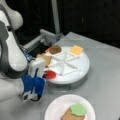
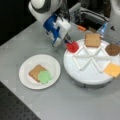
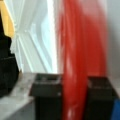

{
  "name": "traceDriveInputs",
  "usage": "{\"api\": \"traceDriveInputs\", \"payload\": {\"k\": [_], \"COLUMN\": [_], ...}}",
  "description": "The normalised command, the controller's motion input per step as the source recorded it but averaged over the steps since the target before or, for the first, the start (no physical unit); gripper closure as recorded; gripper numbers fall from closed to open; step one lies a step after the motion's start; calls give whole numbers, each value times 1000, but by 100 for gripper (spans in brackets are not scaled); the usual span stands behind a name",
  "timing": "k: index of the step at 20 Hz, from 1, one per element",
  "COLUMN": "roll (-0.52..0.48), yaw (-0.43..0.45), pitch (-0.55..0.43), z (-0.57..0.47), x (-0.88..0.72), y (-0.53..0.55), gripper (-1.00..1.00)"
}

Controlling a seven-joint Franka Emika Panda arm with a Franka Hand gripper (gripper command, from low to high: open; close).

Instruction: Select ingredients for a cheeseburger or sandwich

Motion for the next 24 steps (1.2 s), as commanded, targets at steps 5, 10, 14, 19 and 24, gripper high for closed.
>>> {"api": "traceDriveInputs", "payload": {"k": [5, 10, 14, 19, 24], "roll": [134, 126, 90, 29, -30], "yaw": [-20, 17, 60, 96, 131], "pitch": [-43, 23, 105, 152, 146], "z": [7, 144, 255, 284, 252], "x": [149, 185, 238, 325, 376], "y": [-106, -151, -165, -162, -157], "gripper": [100, 100, 100, 100, 100]}}
